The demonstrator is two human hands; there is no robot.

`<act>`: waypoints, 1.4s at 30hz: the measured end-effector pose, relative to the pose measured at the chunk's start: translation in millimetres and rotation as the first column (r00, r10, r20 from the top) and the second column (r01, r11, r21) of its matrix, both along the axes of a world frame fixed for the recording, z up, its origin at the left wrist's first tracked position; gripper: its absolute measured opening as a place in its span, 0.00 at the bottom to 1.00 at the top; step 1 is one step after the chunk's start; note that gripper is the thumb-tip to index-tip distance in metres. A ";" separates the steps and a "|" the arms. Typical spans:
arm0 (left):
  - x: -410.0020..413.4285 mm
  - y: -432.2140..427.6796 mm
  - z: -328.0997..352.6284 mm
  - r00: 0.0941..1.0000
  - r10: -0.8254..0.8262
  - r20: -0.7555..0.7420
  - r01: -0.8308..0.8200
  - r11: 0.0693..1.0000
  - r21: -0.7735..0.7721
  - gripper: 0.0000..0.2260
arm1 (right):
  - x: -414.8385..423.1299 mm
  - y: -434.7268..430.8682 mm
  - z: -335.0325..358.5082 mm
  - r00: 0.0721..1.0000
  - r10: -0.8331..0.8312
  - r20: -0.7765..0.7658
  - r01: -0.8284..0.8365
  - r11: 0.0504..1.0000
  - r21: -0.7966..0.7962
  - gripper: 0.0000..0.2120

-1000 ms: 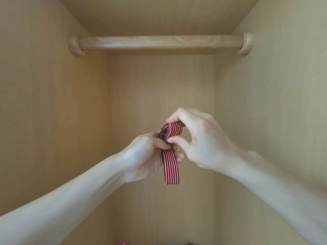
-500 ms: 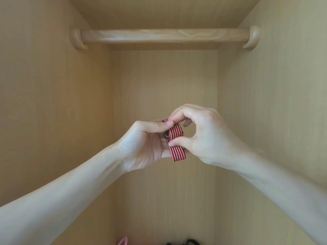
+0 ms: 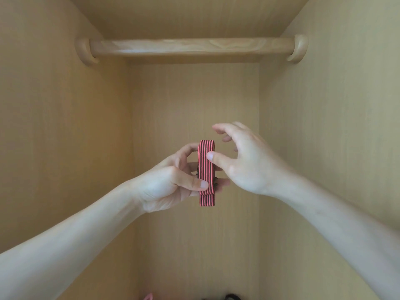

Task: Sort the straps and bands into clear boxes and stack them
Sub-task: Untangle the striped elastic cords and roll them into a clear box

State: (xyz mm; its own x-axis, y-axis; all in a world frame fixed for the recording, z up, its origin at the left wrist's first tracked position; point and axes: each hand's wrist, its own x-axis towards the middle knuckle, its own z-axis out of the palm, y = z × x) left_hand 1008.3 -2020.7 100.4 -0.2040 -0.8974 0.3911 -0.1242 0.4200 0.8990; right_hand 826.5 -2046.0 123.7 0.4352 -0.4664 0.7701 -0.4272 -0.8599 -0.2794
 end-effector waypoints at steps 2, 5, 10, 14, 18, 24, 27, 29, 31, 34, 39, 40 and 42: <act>-0.4 0.7 -0.5 1.000 0.009 0.021 -0.009 1.000 -0.023 0.39 | -0.6 -8.7 -3.5 1.000 0.014 -0.018 -0.012 0.996 0.084 0.26; -0.7 3.5 0.4 0.998 0.024 0.059 -0.020 0.998 -0.056 0.41 | 0.7 -9.3 -5.9 0.998 0.058 -0.018 -0.055 0.991 0.124 0.19; -0.7 6.6 -7.8 0.995 0.022 0.095 -0.017 0.998 -0.056 0.41 | 1.4 -10.7 -12.9 0.996 0.073 -0.043 -0.066 0.988 0.141 0.24; 4.5 6.9 -25.7 1.000 -0.011 0.029 0.011 1.000 0.001 0.38 | 4.6 -11.3 -23.3 0.993 0.069 -0.099 -0.055 0.989 0.136 0.24; 10.4 7.1 -51.3 0.989 -0.019 -0.149 0.035 0.994 0.106 0.32 | 8.5 -10.4 -31.5 0.985 0.036 -0.168 -0.023 0.997 0.075 0.16; 15.6 20.0 -103.9 0.958 0.216 -0.190 -0.200 0.975 0.100 0.17 | 14.8 -18.0 -62.8 0.989 -0.009 -0.147 0.031 0.989 0.147 0.16; 18.2 24.6 -135.9 0.933 0.328 -0.149 -0.315 0.943 0.108 0.11 | 21.6 -26.8 -109.3 0.997 -0.044 -0.058 0.057 0.966 0.254 0.15; 19.9 24.4 -159.8 0.917 0.383 -0.113 -0.366 0.919 0.145 0.10 | 26.2 -32.6 -149.0 0.995 -0.095 0.005 0.088 0.937 0.338 0.16; 23.8 25.8 -187.2 0.899 0.432 -0.069 -0.414 0.892 0.181 0.10 | 33.3 -32.4 -191.1 0.988 -0.144 0.064 0.102 0.893 0.438 0.18; 30.7 28.9 -233.5 0.877 0.479 0.021 -0.476 0.864 0.165 0.16 | 43.8 -25.8 -250.4 0.973 -0.175 0.148 0.058 0.813 0.579 0.17; 35.5 45.8 -307.4 0.847 0.510 0.151 -0.530 0.834 0.156 0.17 | 57.5 -3.0 -335.8 0.945 -0.256 0.205 0.014 0.656 0.755 0.15; 37.1 50.0 -319.6 0.837 0.521 0.168 -0.545 0.823 0.159 0.18 | 60.8 3.5 -349.8 0.942 -0.270 0.201 0.015 0.631 0.775 0.15; 41.2 58.0 -343.6 0.805 0.556 0.207 -0.589 0.791 0.166 0.19 | 66.8 16.3 -375.5 0.936 -0.288 0.201 0.004 0.583 0.813 0.15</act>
State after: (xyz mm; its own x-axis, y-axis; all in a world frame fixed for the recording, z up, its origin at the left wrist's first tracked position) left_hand 1049.6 -1962.8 -243.2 0.3364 -0.9231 0.1864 -0.4115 0.0340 0.9108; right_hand 893.2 -2029.8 -251.9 0.1346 -0.9824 0.1298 -0.3055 -0.1658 -0.9376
